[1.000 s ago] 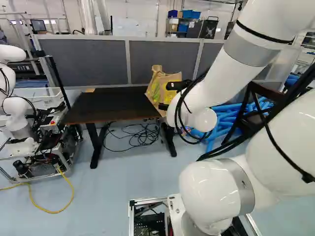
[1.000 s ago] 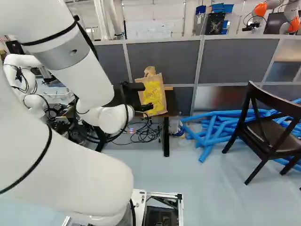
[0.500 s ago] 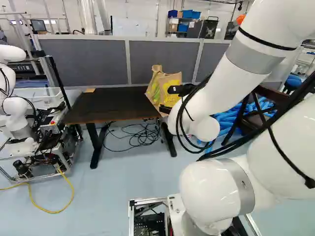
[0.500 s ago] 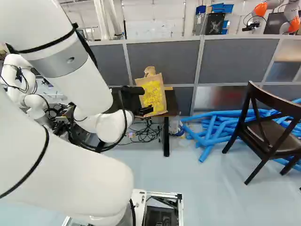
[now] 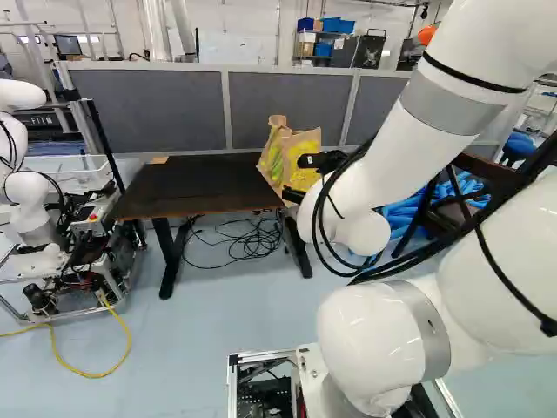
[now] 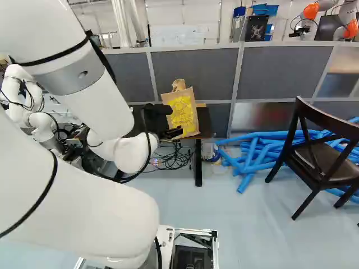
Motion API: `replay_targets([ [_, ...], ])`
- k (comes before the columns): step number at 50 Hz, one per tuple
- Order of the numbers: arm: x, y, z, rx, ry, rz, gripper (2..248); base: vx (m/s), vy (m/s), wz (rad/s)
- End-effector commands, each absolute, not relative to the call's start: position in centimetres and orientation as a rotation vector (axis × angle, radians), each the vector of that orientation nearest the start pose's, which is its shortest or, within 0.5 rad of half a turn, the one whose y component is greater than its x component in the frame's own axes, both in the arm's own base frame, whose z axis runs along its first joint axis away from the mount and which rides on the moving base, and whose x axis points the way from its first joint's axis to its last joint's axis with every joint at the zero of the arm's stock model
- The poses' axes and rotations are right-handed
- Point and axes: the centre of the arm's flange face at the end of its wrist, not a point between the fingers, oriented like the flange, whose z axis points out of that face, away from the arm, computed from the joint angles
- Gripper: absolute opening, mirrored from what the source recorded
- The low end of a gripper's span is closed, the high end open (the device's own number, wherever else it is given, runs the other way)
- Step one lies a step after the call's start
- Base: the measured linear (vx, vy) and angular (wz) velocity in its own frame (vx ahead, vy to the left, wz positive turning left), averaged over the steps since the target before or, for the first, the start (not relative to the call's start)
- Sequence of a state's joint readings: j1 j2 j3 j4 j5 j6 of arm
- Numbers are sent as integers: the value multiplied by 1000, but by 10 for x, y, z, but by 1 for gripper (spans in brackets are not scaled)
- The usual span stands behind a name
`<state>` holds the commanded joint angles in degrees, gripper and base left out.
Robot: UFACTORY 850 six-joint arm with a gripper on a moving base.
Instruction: Pick up the bag on the ground and place it on the table
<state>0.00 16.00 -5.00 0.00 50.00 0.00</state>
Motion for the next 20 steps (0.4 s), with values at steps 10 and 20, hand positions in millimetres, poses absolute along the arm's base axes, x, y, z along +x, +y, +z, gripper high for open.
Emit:
replay_targets([
  [10,270,0,366,-2558,0,-1824,247,0,0,0],
  [20,270,0,366,-2558,0,-1824,247,0,0,0],
])
